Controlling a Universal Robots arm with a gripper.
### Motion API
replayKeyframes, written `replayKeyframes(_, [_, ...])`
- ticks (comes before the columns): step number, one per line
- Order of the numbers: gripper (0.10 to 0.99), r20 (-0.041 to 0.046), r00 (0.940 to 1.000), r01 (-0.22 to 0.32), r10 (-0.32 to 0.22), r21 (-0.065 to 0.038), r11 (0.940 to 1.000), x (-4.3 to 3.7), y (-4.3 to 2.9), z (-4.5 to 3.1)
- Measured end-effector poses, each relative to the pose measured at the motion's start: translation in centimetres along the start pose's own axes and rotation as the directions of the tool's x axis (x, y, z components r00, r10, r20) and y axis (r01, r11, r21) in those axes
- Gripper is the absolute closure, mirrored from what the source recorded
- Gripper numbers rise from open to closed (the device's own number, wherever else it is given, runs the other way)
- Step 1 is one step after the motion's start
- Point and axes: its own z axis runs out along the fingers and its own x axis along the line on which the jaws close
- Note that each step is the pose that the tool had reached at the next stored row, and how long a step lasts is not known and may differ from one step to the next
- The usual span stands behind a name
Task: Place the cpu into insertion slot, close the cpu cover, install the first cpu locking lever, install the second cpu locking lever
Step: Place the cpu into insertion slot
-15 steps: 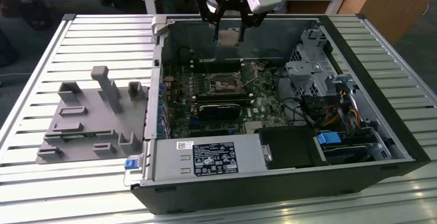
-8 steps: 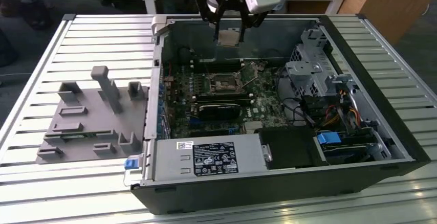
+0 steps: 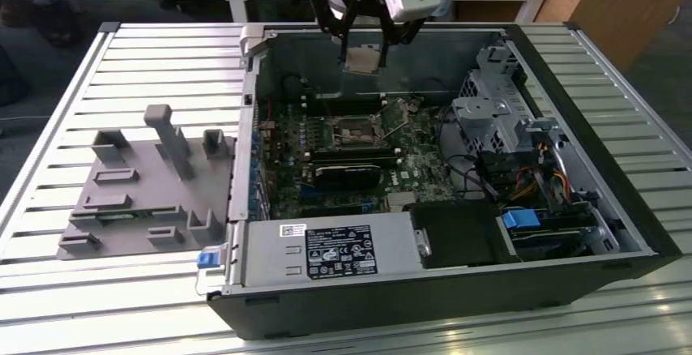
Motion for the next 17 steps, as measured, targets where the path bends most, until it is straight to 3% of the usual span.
replayKeyframes(17, [0.545, 0.0085, 0.9953, -0.097, 0.097, -0.002, 0.9953, 0.0, 0.02, 0.07])
